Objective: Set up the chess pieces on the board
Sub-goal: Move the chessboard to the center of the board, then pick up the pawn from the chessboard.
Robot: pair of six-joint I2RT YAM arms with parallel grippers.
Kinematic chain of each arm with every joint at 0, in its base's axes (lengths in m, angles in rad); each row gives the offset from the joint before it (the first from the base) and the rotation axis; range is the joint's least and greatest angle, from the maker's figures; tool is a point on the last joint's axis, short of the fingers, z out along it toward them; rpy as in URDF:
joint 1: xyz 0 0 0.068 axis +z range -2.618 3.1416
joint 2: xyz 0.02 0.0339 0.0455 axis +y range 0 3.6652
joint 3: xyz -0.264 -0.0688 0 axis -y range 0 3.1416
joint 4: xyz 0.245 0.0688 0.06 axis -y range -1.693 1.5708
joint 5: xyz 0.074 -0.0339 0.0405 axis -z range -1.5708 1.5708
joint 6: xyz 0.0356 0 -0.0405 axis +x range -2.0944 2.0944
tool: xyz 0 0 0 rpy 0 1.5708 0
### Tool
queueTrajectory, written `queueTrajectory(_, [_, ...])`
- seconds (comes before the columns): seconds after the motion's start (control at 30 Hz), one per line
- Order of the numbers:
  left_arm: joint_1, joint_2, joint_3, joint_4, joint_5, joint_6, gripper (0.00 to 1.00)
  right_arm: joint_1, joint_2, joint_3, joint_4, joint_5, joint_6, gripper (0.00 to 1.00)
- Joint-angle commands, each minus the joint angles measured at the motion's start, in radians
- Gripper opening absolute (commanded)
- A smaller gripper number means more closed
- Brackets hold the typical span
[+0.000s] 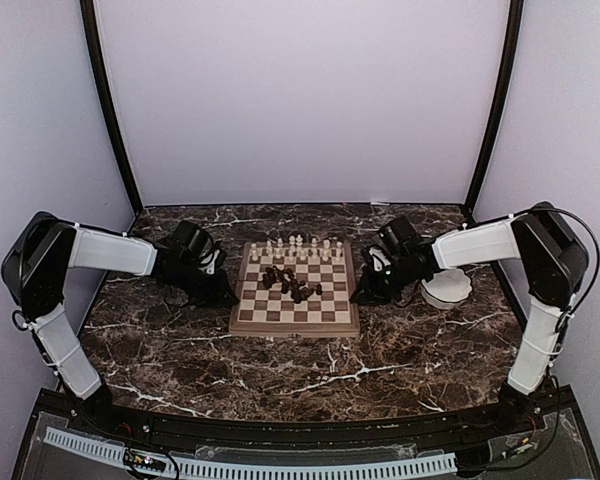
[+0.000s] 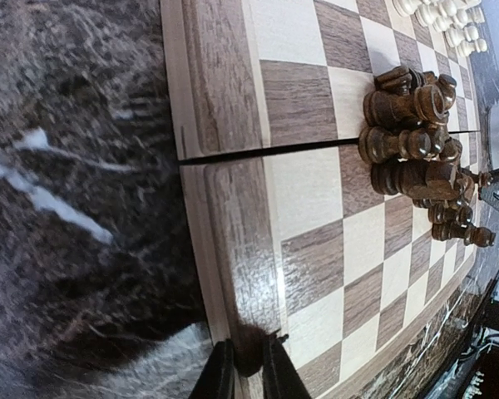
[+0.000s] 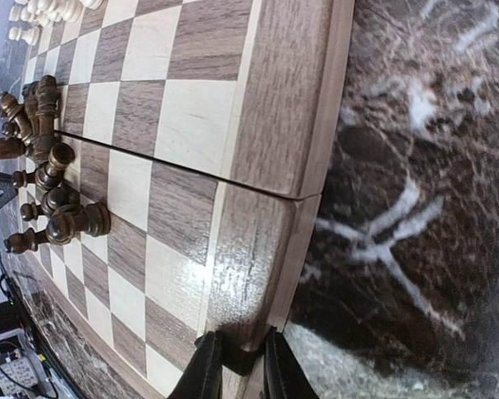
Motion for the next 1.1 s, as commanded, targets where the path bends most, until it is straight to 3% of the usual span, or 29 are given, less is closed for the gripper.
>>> queueTrajectory(0.0, [-0.153, 0.015, -0.092, -0.088, 0.171, 0.000, 0.12, 0.095, -0.002, -0.104, -0.160, -0.098, -0.062, 0.17])
queueTrajectory(0.53, [-0.235, -0.182, -0.206, -0.158, 0.138, 0.002, 0.12, 0.115, -0.195, -0.232, -0.288, -0.059, -0.121, 0.17])
queueTrajectory(0.63, [-0.235, -0.228, -0.180, -0.191, 0.111, 0.032, 0.21, 0.116, -0.183, -0.182, -0.352, -0.016, -0.174, 0.19])
queueTrajectory(0.8, [-0.235, -0.330, -0.092, -0.248, 0.014, 0.060, 0.43, 0.116, -0.231, -0.064, -0.471, 0.065, -0.224, 0.32])
queueTrajectory(0.97, [-0.235, -0.342, 0.025, -0.271, -0.063, 0.064, 0.48, 0.116, -0.262, 0.062, -0.571, 0.133, -0.257, 0.53])
queueTrajectory(1.07, [-0.235, -0.329, 0.095, -0.275, -0.107, 0.067, 0.48, 0.116, -0.279, 0.132, -0.591, 0.141, -0.281, 0.55])
